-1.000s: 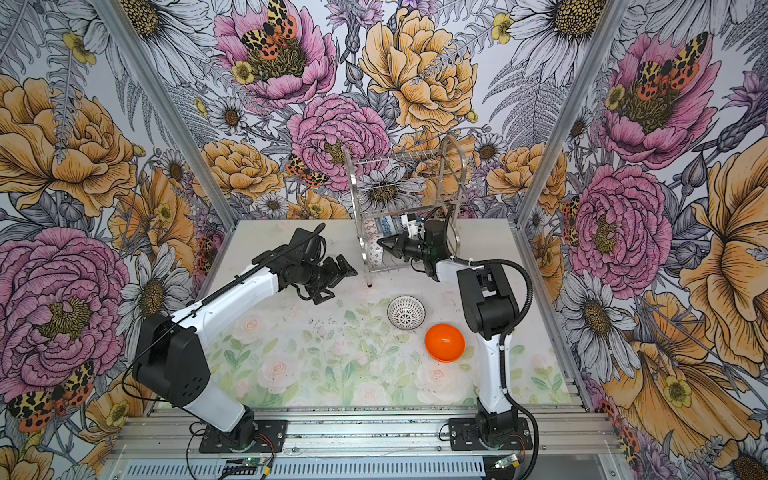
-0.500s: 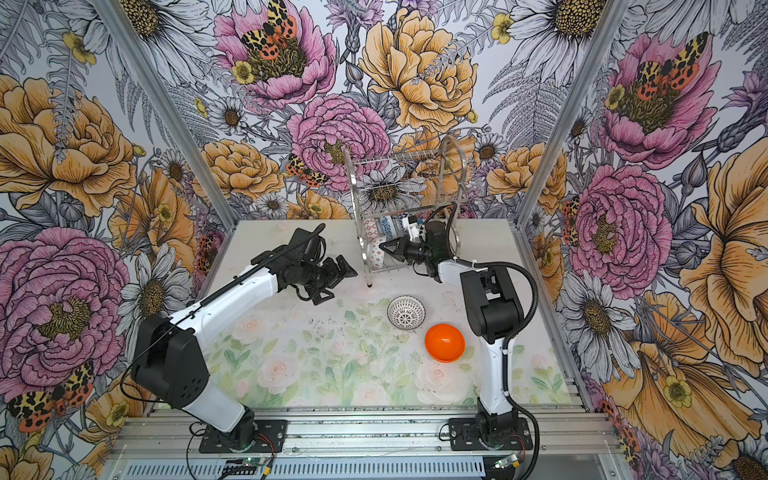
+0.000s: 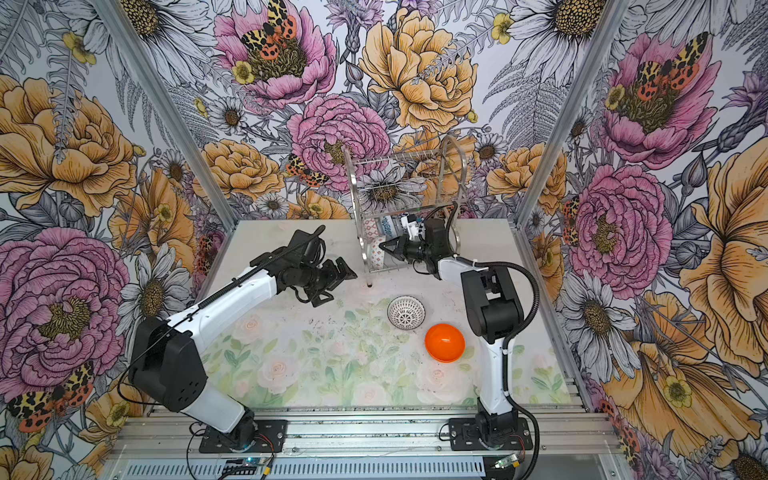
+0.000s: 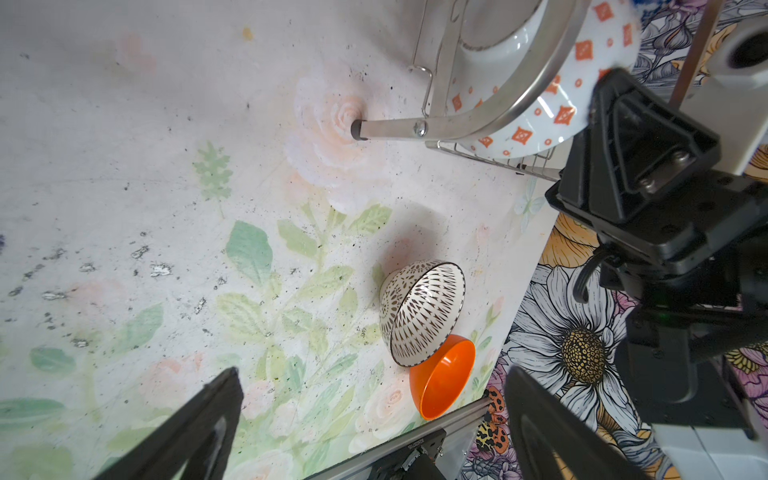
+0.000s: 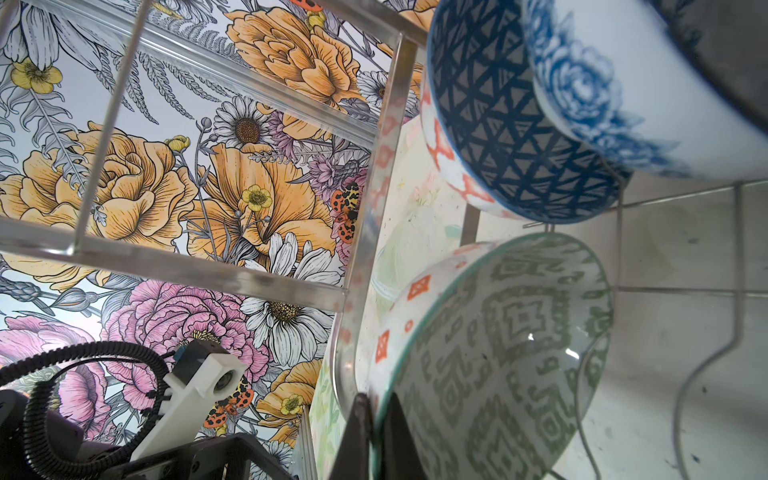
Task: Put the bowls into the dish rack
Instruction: 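Lower the green-patterned bowl into the slot beside the blue bowls with the right gripper, then open the right gripper and draw it back from the green-patterned bowl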
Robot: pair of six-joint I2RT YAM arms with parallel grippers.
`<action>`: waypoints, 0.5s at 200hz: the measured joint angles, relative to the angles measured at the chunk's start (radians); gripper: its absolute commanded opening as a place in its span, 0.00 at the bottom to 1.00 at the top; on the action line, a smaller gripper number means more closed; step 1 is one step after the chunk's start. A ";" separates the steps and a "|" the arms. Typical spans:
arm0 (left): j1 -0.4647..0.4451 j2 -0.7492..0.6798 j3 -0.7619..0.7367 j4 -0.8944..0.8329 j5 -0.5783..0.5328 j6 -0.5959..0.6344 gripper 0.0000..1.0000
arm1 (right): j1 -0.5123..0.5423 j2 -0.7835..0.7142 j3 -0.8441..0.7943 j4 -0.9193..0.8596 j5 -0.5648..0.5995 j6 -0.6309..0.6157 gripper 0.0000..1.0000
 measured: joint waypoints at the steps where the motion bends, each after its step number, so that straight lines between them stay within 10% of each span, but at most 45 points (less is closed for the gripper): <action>1: 0.000 0.000 0.000 0.000 0.000 0.000 0.99 | 0.000 0.000 0.000 -0.001 0.000 -0.001 0.05; 100: -0.005 0.000 0.000 0.000 0.000 0.000 0.99 | 0.011 0.000 0.021 -0.091 -0.003 -0.057 0.15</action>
